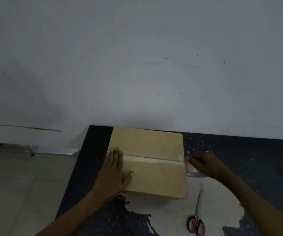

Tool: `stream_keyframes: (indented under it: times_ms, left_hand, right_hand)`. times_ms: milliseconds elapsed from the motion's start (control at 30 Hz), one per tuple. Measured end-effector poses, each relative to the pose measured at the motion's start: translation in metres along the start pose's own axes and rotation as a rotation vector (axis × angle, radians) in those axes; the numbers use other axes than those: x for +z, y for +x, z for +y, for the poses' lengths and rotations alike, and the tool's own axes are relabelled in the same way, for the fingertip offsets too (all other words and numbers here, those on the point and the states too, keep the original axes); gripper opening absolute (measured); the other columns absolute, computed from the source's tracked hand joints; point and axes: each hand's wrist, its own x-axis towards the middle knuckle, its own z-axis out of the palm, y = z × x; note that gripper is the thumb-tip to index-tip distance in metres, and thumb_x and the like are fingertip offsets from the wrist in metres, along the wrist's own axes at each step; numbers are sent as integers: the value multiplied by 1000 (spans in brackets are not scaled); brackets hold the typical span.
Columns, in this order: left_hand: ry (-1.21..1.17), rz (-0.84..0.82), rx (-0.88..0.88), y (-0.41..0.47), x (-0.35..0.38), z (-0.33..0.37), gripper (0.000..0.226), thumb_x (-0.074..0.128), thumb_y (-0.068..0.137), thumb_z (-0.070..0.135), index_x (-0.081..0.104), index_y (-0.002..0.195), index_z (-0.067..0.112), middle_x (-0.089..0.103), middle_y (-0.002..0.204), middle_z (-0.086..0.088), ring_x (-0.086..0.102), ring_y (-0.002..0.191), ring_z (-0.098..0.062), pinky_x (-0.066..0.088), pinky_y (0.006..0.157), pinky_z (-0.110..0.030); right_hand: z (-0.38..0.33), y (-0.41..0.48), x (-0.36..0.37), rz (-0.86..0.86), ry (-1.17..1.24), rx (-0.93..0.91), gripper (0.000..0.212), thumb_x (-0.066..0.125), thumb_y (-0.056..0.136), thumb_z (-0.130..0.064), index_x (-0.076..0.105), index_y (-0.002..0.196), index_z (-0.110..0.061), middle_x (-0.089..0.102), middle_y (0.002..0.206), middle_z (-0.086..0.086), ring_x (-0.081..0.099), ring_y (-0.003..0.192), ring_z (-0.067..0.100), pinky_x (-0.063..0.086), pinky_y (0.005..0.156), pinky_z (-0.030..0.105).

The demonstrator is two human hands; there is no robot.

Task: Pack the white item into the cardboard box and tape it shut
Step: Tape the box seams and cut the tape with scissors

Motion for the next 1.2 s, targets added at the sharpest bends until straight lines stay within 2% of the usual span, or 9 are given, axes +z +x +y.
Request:
stream_keyframes:
  times_ms: [100, 167, 300, 433, 567, 767, 900, 1000, 1200]
  left_hand:
    - [-11, 1, -115, 7, 3, 29, 119, 24, 81, 86, 17, 147, -13, 11, 155, -35, 10, 145, -49, -1, 118, -54]
    - [-17, 6, -22, 8, 4, 47, 106, 30, 87, 77, 20, 149, -8, 10, 156, -34, 11, 145, -50, -3, 117, -61]
    - [-63, 15, 156, 9, 9, 72, 76, 42, 87, 39, 33, 145, -8, 16, 156, -29, 21, 143, -48, 17, 114, -58]
    - [13, -56, 224, 15, 1, 102, 78, 46, 80, 46, 36, 148, 9, 26, 157, -21, 16, 139, -59, 15, 100, -81]
    - [-14, -31, 228, 14, 1, 115, 80, 45, 84, 51, 36, 148, 4, 21, 158, -24, 20, 145, -44, 19, 100, -78]
    - [-26, -70, 201, 27, -1, 139, 94, 32, 84, 78, 24, 154, 16, 11, 161, -22, 10, 145, -49, 6, 101, -81]
    - [-55, -67, 407, 41, -2, 176, 93, 24, 89, 77, 16, 155, 12, -2, 164, -10, -1, 151, -33, 9, 109, -73]
    - [-53, -73, 379, 41, 1, 185, 87, 29, 91, 71, 17, 156, 15, 3, 165, -4, -4, 151, -28, 8, 111, -70]
    - [-35, -69, 359, 42, 1, 186, 85, 40, 88, 63, 17, 156, 16, 9, 164, -2, 0, 152, -25, 11, 113, -67]
  right_hand:
    - [0, 0, 2, 10, 3, -3, 43, 46, 93, -54, 67, 72, -24, 64, 59, 0, 59, 51, 11, 54, 56, 39]
    - [1, 0, 3, 13, 14, -5, 38, 48, 95, -49, 67, 74, -23, 64, 61, 0, 60, 52, 11, 55, 58, 40]
    - [-2, 1, 2, 3, 19, 14, 36, 49, 96, -46, 68, 75, -23, 65, 62, 2, 61, 53, 11, 55, 59, 36]
    - [-1, 1, -1, -21, 44, 15, 37, 49, 96, -47, 67, 73, -24, 63, 59, 0, 59, 50, 11, 53, 56, 33]
    - [-2, -4, -6, -17, 84, 9, 37, 46, 99, -43, 64, 73, -24, 63, 60, 0, 57, 49, 6, 51, 54, 25]
    - [8, -8, -2, 46, 181, -44, 39, 45, 101, -37, 64, 74, -17, 63, 63, 4, 57, 53, 13, 48, 54, 31]
    - [21, -14, 6, 117, 238, -81, 40, 45, 100, -38, 59, 69, -17, 54, 59, -3, 47, 51, 5, 36, 52, 24]
    - [26, -14, 10, 116, 244, -100, 42, 40, 97, -46, 61, 75, -19, 58, 63, -3, 51, 54, 8, 41, 53, 29]
    - [40, -7, 19, 149, 291, -161, 33, 50, 99, -29, 60, 70, -16, 53, 58, -1, 46, 50, 6, 36, 50, 27]
